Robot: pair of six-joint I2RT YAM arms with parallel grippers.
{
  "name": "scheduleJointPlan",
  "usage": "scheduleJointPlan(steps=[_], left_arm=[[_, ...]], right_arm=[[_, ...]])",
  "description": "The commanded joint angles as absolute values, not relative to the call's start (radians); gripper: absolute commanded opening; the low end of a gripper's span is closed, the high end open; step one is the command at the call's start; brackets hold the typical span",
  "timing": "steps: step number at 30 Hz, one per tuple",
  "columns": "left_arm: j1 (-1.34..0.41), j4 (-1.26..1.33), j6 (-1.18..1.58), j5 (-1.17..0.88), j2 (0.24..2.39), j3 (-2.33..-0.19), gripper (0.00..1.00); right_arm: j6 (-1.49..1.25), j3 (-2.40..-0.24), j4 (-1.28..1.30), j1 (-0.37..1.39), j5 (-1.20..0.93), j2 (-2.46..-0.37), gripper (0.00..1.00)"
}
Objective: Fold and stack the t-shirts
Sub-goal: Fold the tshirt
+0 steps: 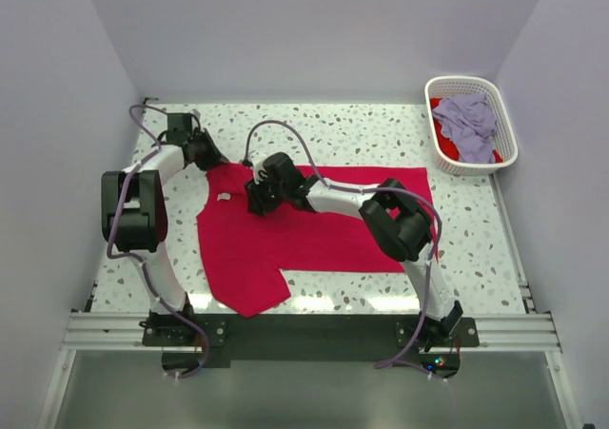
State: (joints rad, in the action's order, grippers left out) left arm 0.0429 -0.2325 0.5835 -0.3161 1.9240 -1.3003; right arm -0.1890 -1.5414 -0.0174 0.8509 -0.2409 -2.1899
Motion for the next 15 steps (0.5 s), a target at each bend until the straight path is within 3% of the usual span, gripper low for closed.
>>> scheduleJointPlan(steps=[1,15], left_arm=[[0.041,-0.199,0.581,-0.308,1.933,-1.339,0.00],[0.041,-0.190,0.581,-0.319,1.948,-1.327,0.00]], right_arm=[[-0.167,-1.617,-0.069,0.854,-0.184,-2.220,0.41],[-0.161,-1.626,-0.077,0.859,-0.072,-2.223,0.40]])
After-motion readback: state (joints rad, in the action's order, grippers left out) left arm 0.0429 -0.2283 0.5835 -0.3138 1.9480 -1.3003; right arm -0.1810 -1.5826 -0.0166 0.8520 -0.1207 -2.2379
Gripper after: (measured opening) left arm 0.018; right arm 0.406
